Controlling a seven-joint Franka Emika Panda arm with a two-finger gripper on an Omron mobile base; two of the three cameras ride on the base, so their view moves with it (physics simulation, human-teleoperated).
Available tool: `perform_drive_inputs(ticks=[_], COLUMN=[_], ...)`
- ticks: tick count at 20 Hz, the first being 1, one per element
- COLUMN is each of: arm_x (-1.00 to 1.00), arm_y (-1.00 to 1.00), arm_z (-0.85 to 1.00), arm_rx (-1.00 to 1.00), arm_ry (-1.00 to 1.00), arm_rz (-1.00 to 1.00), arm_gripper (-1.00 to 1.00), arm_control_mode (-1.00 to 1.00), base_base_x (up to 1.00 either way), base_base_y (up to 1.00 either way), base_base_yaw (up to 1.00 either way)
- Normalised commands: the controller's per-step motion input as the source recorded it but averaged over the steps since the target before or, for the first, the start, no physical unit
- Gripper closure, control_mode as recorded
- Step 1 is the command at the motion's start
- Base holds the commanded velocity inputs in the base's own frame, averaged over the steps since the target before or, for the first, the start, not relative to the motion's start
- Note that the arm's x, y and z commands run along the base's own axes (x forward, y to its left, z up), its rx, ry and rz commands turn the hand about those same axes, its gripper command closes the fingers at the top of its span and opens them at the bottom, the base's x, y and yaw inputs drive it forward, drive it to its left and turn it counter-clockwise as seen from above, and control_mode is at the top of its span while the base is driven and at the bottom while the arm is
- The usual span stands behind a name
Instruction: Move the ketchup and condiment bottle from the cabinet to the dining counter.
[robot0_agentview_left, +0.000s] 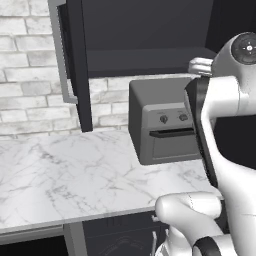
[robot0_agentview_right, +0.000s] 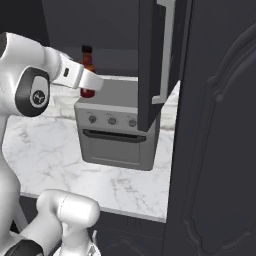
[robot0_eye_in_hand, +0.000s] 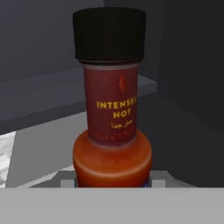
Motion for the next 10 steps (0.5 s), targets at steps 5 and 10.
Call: perform_drive_inputs(ticks=[5, 10], arm_x=[-0.52, -0.29], arm_y=[0.06, 0.0], arm_z=[-0.19, -0.17], arm_rx=[-0.07, -0.05], arm_ry=[0.0, 0.0], arm_rz=[-0.15, -0.16], arm_gripper=[1.0, 1.0], arm_control_mode=[-1.0, -1.0], base_base_x=[0.0, 0.0], base_base_y=[0.0, 0.0], base_base_yaw=[0.0, 0.0])
